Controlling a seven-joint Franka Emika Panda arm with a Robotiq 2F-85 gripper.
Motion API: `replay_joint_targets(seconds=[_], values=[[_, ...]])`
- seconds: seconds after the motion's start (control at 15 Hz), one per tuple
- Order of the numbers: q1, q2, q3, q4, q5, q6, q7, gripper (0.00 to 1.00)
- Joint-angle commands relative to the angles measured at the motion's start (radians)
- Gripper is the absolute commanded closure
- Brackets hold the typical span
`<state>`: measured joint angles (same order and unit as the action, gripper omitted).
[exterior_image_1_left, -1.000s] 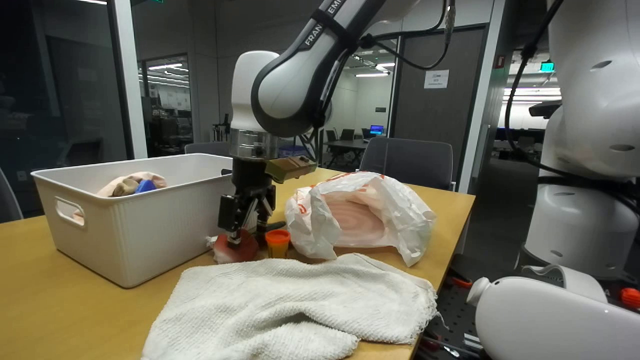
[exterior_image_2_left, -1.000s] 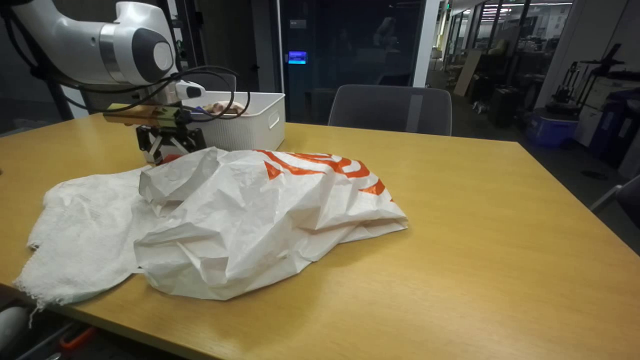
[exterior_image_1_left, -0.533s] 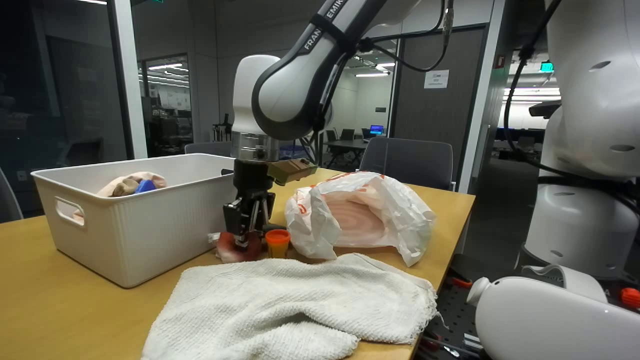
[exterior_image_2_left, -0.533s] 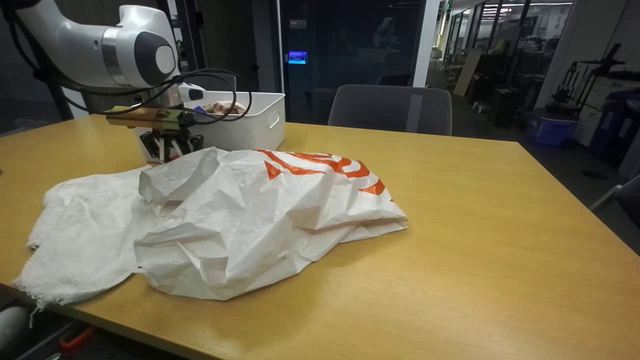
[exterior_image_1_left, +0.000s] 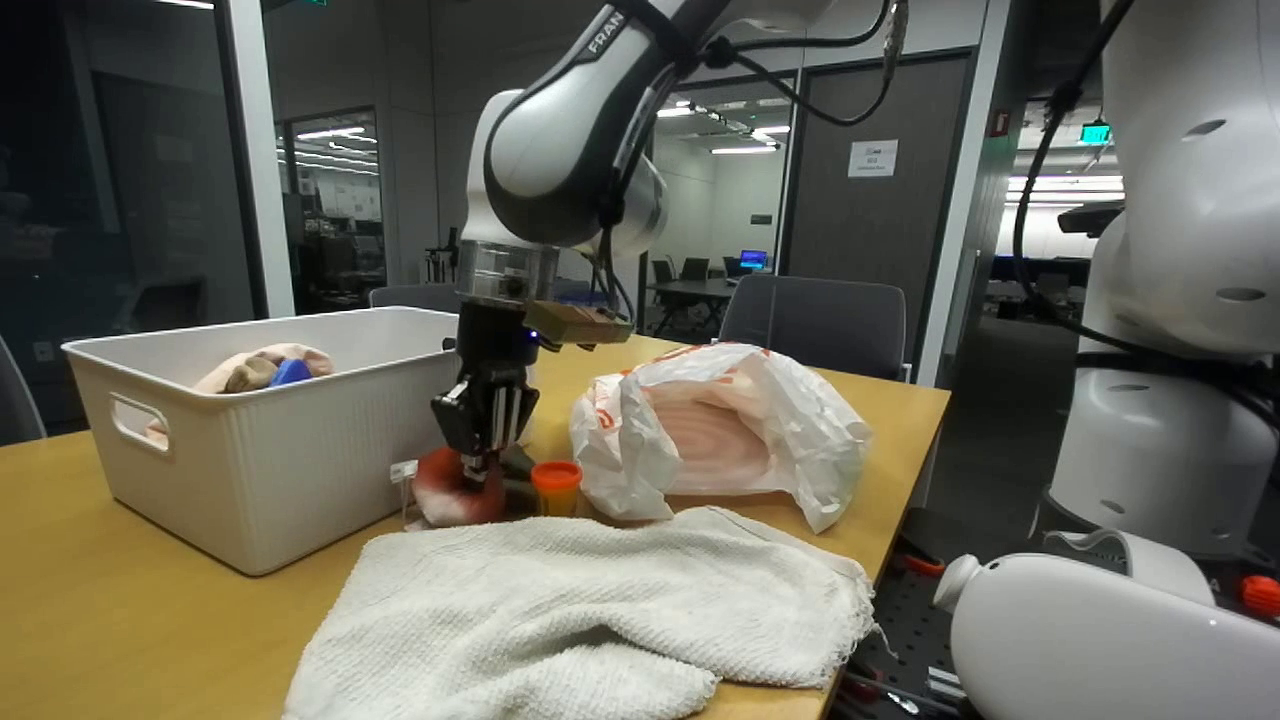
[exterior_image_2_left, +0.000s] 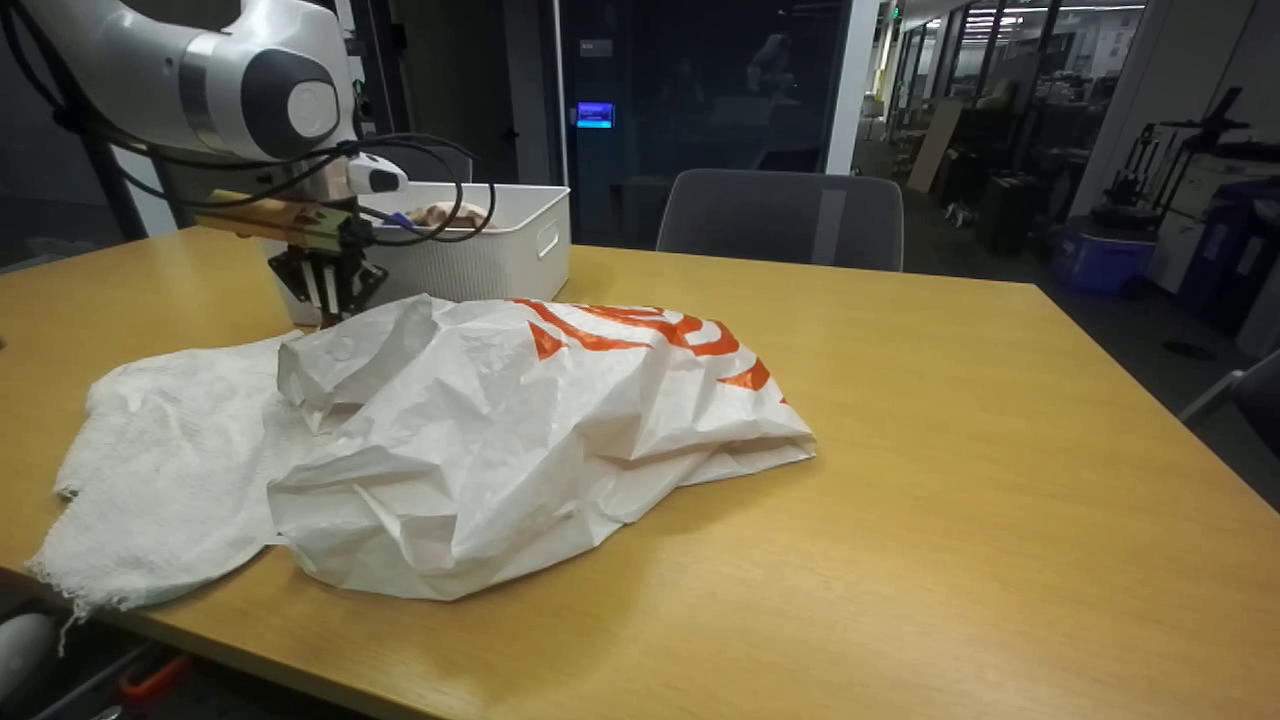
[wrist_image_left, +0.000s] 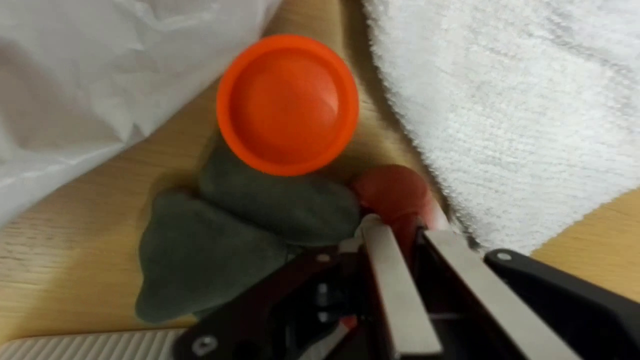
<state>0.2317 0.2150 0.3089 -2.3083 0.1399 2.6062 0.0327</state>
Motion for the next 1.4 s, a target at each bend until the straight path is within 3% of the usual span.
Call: replay_joint_targets(seconds=[0.0, 0.33, 0.67, 1.07, 1.33], values=[[-0.04, -0.116, 0.06, 0.006, 0.232, -0.124, -0.139, 0.88], [-0.001, -0.273, 0.013, 0.01, 0.272, -0.335, -0.085, 0.88], [0.004, -0.434, -0.03, 0.015, 0.282, -0.598, 0.066, 0.88], [-0.032, -0.584, -0.06, -0.018, 0.23, -0.882, 0.325, 0.88], [-0.088, -0.622, -0.082, -0.114, 0.199, -0.97, 0.44, 0.89]])
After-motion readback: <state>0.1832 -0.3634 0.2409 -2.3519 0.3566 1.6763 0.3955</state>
